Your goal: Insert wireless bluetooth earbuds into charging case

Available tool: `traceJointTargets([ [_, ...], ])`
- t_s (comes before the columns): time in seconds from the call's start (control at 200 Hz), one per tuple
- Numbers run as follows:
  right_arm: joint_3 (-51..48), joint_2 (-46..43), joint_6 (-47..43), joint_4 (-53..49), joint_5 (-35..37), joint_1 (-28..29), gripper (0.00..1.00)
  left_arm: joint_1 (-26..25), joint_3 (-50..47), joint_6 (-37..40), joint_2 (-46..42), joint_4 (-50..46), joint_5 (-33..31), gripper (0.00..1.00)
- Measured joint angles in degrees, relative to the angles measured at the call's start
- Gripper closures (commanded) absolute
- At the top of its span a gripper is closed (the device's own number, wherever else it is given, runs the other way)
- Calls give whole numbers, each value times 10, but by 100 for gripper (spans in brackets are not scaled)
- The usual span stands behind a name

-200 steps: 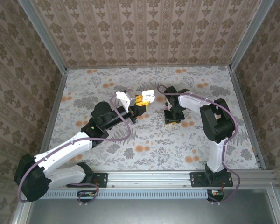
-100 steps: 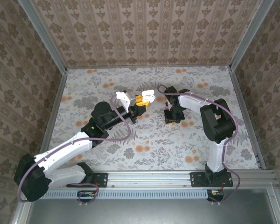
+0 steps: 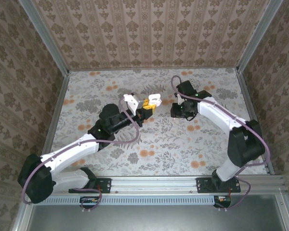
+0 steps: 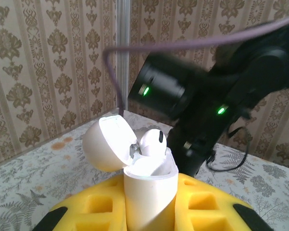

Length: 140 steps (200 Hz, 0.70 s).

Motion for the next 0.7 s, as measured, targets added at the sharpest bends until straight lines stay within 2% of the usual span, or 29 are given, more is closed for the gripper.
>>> traceJointTargets([
  [0.4,-2,-155,24,39,-6,0,73,0,0,-32,45,22,-13,80],
  [0.7,30,-206,41,42,-8,6,73,-3,13,-50,74,40,-12,80],
])
